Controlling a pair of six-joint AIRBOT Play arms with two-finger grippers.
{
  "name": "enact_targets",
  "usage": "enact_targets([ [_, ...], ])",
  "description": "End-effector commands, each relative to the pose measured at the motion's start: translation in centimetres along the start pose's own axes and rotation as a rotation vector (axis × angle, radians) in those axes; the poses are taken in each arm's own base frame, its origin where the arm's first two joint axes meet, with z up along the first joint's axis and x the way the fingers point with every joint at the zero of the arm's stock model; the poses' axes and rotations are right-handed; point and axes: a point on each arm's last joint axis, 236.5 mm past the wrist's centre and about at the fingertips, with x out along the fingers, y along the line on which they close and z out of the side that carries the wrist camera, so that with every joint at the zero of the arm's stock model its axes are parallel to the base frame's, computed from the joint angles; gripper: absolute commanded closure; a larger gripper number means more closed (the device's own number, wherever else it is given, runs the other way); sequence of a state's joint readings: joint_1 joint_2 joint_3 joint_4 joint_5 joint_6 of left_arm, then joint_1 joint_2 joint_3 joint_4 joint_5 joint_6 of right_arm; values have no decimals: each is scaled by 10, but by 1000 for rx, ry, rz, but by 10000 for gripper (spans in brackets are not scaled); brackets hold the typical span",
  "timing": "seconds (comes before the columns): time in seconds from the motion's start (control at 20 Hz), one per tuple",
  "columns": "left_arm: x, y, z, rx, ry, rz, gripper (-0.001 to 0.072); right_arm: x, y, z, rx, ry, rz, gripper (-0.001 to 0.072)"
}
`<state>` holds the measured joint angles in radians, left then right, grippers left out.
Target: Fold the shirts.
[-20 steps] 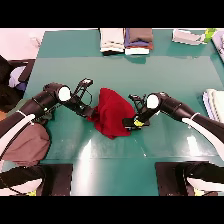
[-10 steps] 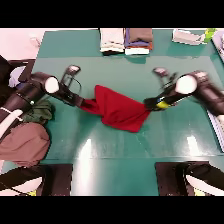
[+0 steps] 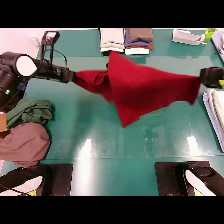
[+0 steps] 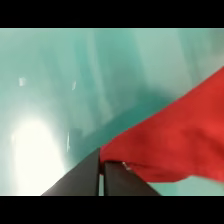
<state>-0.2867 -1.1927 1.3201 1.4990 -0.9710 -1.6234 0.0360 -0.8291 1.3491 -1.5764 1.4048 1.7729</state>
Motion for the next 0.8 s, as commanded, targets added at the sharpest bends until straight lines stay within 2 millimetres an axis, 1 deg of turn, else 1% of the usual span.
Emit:
enact_targets([
  [0.0,-10,-11,22,-31,-71,-48,682,-19,0,7,-18,-68,5,697],
  [0.05,-7,-12,16,-31,-49,-51,682,-12,5,-3,-35,-43,14,697],
  [0.1,-3,-11,7,-26,-21,-48,682,-2,10,-17,-52,-2,23,697],
  [0.2,10,-7,-17,-1,40,-41,682,23,19,-49,-93,94,34,697],
  [0.3,26,1,-42,28,91,-16,682,45,24,-77,-120,171,36,697],
  [0.35,32,6,-52,40,108,1,682,54,25,-84,-128,183,37,697],
  [0.4,33,10,-53,52,109,16,682,59,26,-86,-131,180,40,697],
  [0.45,29,12,-47,63,94,27,681,58,27,-81,-131,162,43,697],
  [0.5,19,13,-33,72,58,34,682,52,28,-70,-133,129,44,697],
  [0.55,1,12,-13,81,-2,39,682,41,27,-55,-135,83,38,697],
  [0.6,-26,9,15,88,-91,39,682,25,29,-34,-135,19,39,697],
  [0.65,-59,5,44,95,-191,40,681,6,29,-12,-135,-53,40,697],
  [0.7,-99,0,72,99,-298,35,682,-20,32,12,-139,-136,48,697],
  [0.75,-147,-5,97,103,-415,29,681,-47,34,32,-137,-215,59,697],
])
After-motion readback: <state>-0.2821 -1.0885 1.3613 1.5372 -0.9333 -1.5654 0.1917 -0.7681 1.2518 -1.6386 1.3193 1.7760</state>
